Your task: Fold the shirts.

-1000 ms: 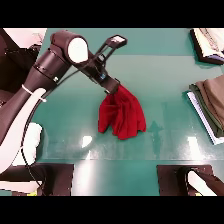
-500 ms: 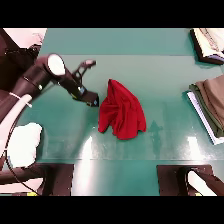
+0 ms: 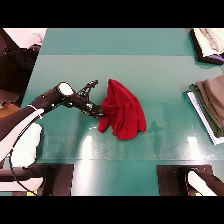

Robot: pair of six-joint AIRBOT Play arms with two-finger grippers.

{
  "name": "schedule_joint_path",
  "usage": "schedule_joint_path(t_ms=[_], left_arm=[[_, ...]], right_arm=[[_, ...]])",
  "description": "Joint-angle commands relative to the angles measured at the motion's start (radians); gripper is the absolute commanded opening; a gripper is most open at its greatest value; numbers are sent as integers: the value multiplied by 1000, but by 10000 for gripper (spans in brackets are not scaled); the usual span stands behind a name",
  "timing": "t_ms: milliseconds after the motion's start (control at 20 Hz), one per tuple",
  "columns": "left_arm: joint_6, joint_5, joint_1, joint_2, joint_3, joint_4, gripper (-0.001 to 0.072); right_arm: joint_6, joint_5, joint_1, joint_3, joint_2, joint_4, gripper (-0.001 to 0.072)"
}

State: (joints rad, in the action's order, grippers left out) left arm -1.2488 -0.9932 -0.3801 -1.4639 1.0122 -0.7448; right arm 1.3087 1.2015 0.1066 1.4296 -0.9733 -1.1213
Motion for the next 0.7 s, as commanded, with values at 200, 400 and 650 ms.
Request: schedule_joint_path(t_ms=[200,400,650], left_arm=[[-13,-48,64,64,74,-75,25],[-10,-101,89,154,130,-157,26],[-9,-127,89,161,130,-164,27]], right_arm=[[8,92,-68,-292,0,240,77],[8,16,-286,-538,-46,267,529],[8,-210,-581,-615,-246,279,529]])
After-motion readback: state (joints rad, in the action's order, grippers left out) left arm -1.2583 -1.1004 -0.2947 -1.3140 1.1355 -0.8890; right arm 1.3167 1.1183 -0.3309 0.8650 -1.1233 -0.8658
